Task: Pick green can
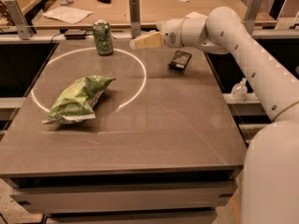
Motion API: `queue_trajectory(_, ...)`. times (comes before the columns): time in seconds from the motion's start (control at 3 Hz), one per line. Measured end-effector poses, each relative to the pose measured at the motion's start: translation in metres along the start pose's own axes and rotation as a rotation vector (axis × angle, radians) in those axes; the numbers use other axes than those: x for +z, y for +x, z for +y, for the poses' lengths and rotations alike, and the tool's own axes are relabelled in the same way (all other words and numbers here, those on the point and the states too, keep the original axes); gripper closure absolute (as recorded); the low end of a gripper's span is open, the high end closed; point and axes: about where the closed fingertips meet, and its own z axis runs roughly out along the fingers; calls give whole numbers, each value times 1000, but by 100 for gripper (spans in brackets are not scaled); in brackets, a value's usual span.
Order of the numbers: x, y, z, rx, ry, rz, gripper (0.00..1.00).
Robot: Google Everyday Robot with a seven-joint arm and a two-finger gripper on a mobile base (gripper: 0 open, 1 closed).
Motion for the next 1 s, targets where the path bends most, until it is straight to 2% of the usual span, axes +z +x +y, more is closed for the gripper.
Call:
queue_trajectory(0.33,21,-1,-5,9,-3,2,0)
queue_trajectory(1.0,69,-11,-9,-11,-27,6,0)
